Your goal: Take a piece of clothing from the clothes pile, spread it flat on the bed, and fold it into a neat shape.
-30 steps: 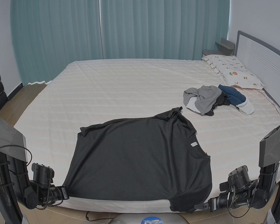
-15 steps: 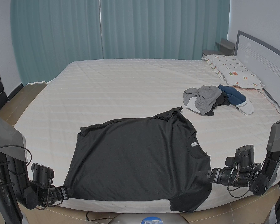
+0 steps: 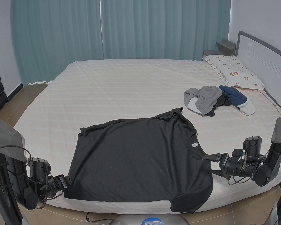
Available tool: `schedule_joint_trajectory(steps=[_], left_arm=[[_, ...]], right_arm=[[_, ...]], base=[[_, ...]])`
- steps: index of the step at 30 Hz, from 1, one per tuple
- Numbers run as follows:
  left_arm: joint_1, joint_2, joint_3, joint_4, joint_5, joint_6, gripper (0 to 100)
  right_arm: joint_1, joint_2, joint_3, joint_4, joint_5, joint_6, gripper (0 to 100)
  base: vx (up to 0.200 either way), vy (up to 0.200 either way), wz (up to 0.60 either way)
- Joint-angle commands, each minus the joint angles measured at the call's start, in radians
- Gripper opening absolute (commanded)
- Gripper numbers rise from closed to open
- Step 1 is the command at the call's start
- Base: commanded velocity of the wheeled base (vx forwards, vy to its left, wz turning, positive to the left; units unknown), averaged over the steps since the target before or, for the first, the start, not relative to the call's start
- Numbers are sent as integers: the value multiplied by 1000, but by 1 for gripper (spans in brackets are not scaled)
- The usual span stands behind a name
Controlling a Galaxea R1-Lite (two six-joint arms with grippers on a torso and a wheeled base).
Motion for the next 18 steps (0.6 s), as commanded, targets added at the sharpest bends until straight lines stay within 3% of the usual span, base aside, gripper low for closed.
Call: schedule_joint_trajectory(steps=[1, 4, 8, 18], left_arm=[[1, 7, -24, -11, -5, -39, 100], [0, 15, -21, -14, -28, -45, 100], [-2, 19, -9, -17, -71, -36, 100], [-20, 19, 3, -19, -75, -36, 100]], right_arm=[[-19, 18, -6, -4, 7, 13, 100], [-12, 34, -6, -6, 7, 13, 100], [-10, 48, -6, -6, 4, 13, 100], [-7, 57, 0, -6, 1, 11, 100]], base=[[200, 0, 0], [200, 0, 0], [0, 0, 0], [0, 0, 0]])
